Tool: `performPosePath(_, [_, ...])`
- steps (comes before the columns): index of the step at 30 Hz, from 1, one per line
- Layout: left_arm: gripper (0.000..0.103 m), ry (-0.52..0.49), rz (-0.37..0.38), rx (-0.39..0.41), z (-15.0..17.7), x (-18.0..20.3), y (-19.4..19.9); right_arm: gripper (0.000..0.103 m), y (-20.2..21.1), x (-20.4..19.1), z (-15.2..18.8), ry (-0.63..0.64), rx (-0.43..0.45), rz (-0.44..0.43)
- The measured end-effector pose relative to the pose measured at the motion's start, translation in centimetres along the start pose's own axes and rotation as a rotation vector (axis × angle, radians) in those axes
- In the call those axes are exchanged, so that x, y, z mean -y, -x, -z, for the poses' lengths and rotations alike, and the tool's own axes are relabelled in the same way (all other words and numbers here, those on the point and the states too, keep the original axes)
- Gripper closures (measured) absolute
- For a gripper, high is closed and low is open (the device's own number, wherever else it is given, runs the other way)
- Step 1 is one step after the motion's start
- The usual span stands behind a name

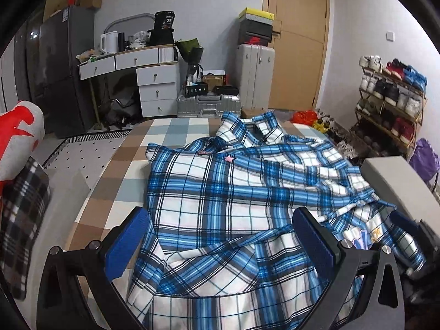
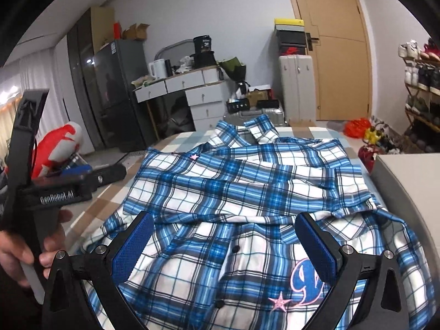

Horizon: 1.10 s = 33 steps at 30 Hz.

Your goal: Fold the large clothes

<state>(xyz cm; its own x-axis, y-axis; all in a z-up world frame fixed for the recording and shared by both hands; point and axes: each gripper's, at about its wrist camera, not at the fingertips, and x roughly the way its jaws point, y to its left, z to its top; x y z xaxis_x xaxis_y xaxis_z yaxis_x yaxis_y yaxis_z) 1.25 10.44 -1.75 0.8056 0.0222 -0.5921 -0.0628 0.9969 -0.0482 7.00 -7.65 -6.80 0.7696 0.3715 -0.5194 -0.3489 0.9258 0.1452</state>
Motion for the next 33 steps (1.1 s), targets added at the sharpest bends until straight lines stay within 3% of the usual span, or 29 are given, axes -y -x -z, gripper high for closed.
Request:
performPosePath(2, [0.001, 0.002, -0.014, -0.018, 0.1, -0.4, -0.2, 0.000, 0.0, 0.3, -0.8, -0.025, -0.010, -0.018])
performPosePath(4, [0.001, 0.009, -0.049, -0.087, 0.4, -1.0, -0.9, 0.000, 0.0, 0.6, -2.5, -0.027, -0.017, -0.026])
performPosePath(7, [0.001, 0.029, -0.032, -0.165, 0.9, -1.9, -1.7, 0.000, 0.0, 0.7, -6.0, -0.002, 0.003, -0.015])
performPosePath(12, [0.001, 0.059, -0.028, -0.186, 0.9, -2.7, -1.4, 0.000, -3.2, 1.0, -13.6, 0.034, -0.033, 0.016])
performPosePath(16, [0.001, 0.010, -0.031, -0.187, 1.4, -3.2, -0.9, 0.000, -10.1, 3.2, -18.0, -0.084, -0.184, 0.025])
performPosePath(19, [0.001, -0.022, -0.030, -0.223, 1.8, -3.5, -2.1, 0.000, -16.9, 4.8, -20.4, -0.118, -0.318, 0.102])
performPosePath(24, [0.001, -0.041, -0.008, -0.259, 1.7, -3.7, -3.1, 0.001, -26.9, 8.2, -22.7, -0.195, -0.467, 0.174])
performPosePath(29, [0.001, -0.068, 0.024, -0.327, 1.8, -3.6, -5.0, 0.004, -36.1, 9.5, -21.9, -0.100, -0.646, 0.260])
performPosePath(32, [0.001, -0.073, 0.050, -0.373, 2.1, -3.3, -5.9, 0.011, -39.4, 9.5, -21.3, -0.031, -0.697, 0.285])
performPosePath(33, [0.001, -0.072, 0.054, -0.380, 2.2, -3.3, -5.9, 0.018, -40.1, 9.6, -21.1, -0.016, -0.706, 0.289])
